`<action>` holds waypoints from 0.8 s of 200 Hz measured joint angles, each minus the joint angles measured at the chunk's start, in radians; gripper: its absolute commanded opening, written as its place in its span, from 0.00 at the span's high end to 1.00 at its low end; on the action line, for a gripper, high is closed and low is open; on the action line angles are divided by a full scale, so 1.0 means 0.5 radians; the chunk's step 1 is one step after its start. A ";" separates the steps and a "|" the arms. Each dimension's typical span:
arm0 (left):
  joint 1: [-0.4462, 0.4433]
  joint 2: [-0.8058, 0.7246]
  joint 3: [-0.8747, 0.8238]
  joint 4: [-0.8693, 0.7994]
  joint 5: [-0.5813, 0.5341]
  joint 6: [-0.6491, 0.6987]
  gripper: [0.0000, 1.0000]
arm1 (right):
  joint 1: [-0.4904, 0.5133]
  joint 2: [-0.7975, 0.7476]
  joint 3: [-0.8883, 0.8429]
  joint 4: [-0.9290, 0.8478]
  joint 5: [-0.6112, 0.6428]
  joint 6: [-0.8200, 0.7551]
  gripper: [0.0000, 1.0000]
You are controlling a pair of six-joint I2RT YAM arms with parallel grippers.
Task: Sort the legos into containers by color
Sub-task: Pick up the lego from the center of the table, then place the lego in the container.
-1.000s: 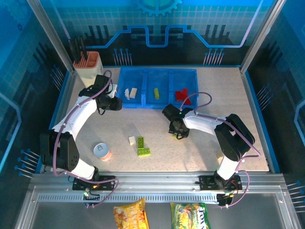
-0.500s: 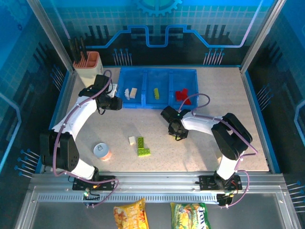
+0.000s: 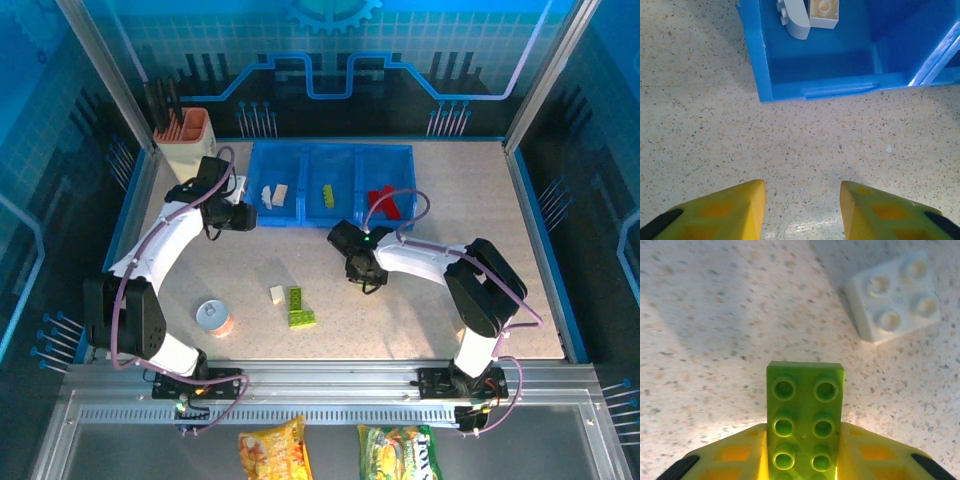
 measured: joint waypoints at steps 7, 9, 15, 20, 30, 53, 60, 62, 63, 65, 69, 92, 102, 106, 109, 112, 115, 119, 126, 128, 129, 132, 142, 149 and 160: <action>0.000 0.000 0.000 0.000 0.000 0.000 0.56 | 0.000 0.000 0.026 -0.001 -0.001 -0.044 0.67; 0.000 0.000 0.000 0.000 0.000 0.000 0.56 | 0.000 0.000 0.031 0.001 0.000 -0.052 0.67; 0.000 0.000 0.000 0.000 0.000 0.000 0.56 | 0.000 0.000 0.051 -0.002 -0.002 -0.089 0.67; 0.000 0.000 0.000 0.001 0.000 0.000 0.56 | 0.000 0.000 0.069 0.000 -0.008 -0.118 0.67; 0.000 0.000 0.000 0.000 0.000 0.000 0.56 | 0.001 0.000 0.104 0.001 -0.011 -0.175 0.67; 0.000 0.000 0.000 0.000 0.000 0.000 0.56 | 0.000 0.012 0.214 -0.011 -0.014 -0.313 0.66; 0.000 0.000 0.000 0.000 0.000 0.000 0.56 | 0.000 0.021 0.253 -0.013 -0.014 -0.349 0.66; 0.000 0.000 0.000 0.000 0.000 0.000 0.56 | 0.000 0.027 0.267 -0.014 -0.014 -0.362 0.66; 0.000 0.000 0.000 0.000 0.000 0.000 0.56 | 0.000 0.027 0.272 -0.014 -0.015 -0.367 0.66; 0.000 0.000 0.000 0.000 0.000 0.000 0.56 | 0.000 0.032 0.288 -0.016 -0.014 -0.379 0.66; 0.000 0.000 0.000 0.000 0.000 0.000 0.56 | 0.000 0.041 0.312 -0.020 -0.014 -0.401 0.66; 0.000 0.000 0.000 0.000 0.008 0.000 0.56 | -0.008 0.106 0.472 -0.037 -0.021 -0.523 0.67; 0.000 0.000 0.000 0.000 0.014 0.000 0.56 | -0.019 0.140 0.536 -0.041 -0.028 -0.574 0.67; 0.000 0.000 0.000 0.000 0.014 0.000 0.56 | -0.021 0.152 0.560 -0.043 -0.029 -0.589 0.67; 0.000 0.000 0.000 0.000 0.014 0.000 0.56 | -0.029 0.163 0.578 -0.044 -0.032 -0.606 0.67; 0.000 0.000 0.000 0.000 0.014 0.000 0.56 | -0.033 0.172 0.594 -0.044 -0.034 -0.616 0.67; 0.000 0.000 0.000 0.000 0.014 0.000 0.56 | -0.039 0.182 0.612 -0.046 -0.039 -0.632 0.67; 0.000 0.000 0.000 0.000 0.014 0.000 0.56 | -0.047 0.194 0.633 -0.050 -0.040 -0.645 0.67; 0.000 0.000 0.000 0.000 0.014 0.000 0.56 | -0.066 0.220 0.676 -0.053 -0.054 -0.676 0.67; 0.000 0.000 0.000 0.000 0.014 0.000 0.56 | -0.071 0.226 0.684 -0.055 -0.057 -0.683 0.67; 0.000 0.000 0.000 0.000 0.014 0.000 0.56 | -0.075 0.231 0.693 -0.056 -0.058 -0.689 0.67; 0.000 0.000 0.000 0.000 0.014 0.000 0.56 | -0.082 0.241 0.710 -0.057 -0.060 -0.698 0.67; 0.000 0.000 0.000 0.000 0.014 0.000 0.56 | -0.112 0.278 0.768 -0.066 -0.072 -0.735 0.67; 0.000 0.000 0.000 0.000 0.014 0.000 0.56 | -0.133 0.305 0.810 -0.071 -0.079 -0.761 0.67; 0.000 0.000 0.000 0.000 0.014 0.000 0.56 | -0.166 0.349 0.880 -0.076 -0.085 -0.797 0.67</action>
